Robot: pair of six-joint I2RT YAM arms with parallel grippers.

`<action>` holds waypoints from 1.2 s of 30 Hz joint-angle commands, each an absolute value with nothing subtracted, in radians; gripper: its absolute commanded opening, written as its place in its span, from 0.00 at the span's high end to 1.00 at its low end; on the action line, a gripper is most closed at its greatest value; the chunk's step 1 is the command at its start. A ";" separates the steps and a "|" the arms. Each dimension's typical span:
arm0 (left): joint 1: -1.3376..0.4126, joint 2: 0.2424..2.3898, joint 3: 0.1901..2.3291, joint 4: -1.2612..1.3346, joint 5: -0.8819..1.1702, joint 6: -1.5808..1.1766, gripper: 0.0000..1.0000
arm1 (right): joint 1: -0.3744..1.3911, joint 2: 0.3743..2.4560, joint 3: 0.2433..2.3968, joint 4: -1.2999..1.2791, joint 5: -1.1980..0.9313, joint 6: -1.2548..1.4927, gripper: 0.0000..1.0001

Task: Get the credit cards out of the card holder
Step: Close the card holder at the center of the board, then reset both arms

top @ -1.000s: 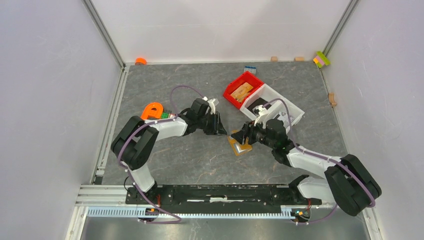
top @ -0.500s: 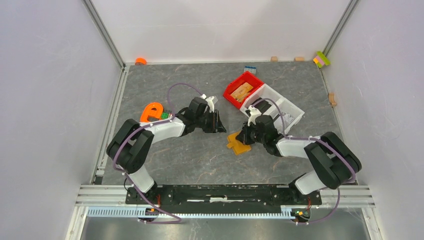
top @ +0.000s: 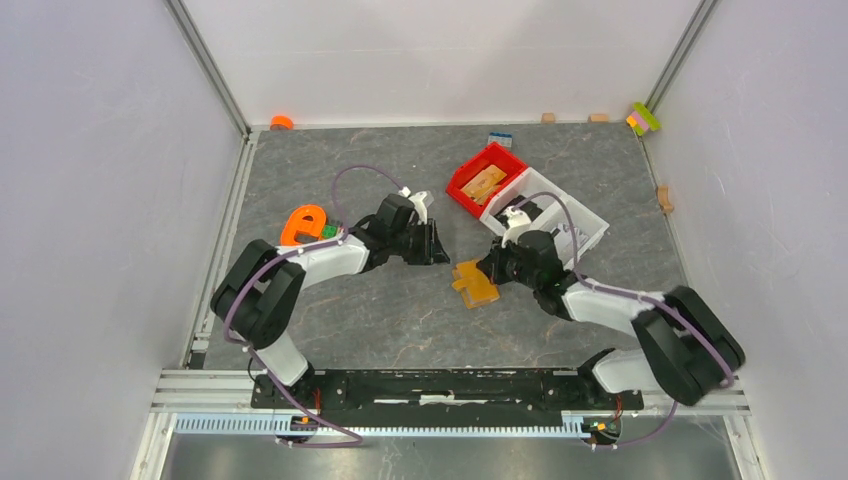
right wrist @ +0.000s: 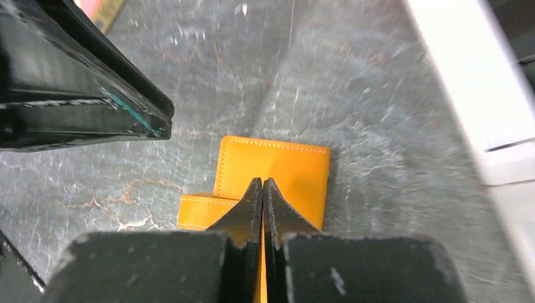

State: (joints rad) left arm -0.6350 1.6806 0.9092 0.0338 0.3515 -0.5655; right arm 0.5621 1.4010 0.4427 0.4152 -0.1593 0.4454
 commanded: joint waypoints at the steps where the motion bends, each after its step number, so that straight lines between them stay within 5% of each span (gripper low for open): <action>1: -0.634 1.610 0.894 0.023 0.281 -0.515 0.63 | 0.566 1.248 0.420 0.355 0.013 0.359 1.00; 9: -0.637 1.564 0.882 0.020 0.250 -0.502 0.62 | 0.595 1.205 0.356 0.313 0.003 0.358 1.00; 18: -0.637 1.532 0.871 0.016 0.225 -0.495 0.62 | 0.604 1.403 0.479 0.206 0.003 0.324 1.00; 24: -0.639 1.453 0.841 0.006 0.135 -0.448 0.57 | 0.604 1.213 0.393 0.278 0.099 0.322 0.97; 28: -0.640 1.327 0.778 0.024 -0.035 -0.390 0.49 | 0.604 1.053 0.299 0.341 0.253 0.309 0.78; 30: -0.640 1.259 0.732 0.057 -0.119 -0.370 0.36 | 0.604 0.984 0.223 0.435 0.306 0.273 0.65; 33: -0.640 1.167 0.640 0.152 -0.199 -0.334 0.03 | 0.604 0.913 0.123 0.567 0.377 0.221 0.53; 36: -0.640 1.072 0.519 0.309 -0.225 -0.273 0.00 | 0.604 0.877 0.082 0.612 0.429 0.159 0.49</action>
State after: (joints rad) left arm -0.6369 1.1656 0.6331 0.1013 -0.1001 -0.3878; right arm 0.6022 0.9150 0.1299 0.4606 0.2974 0.2584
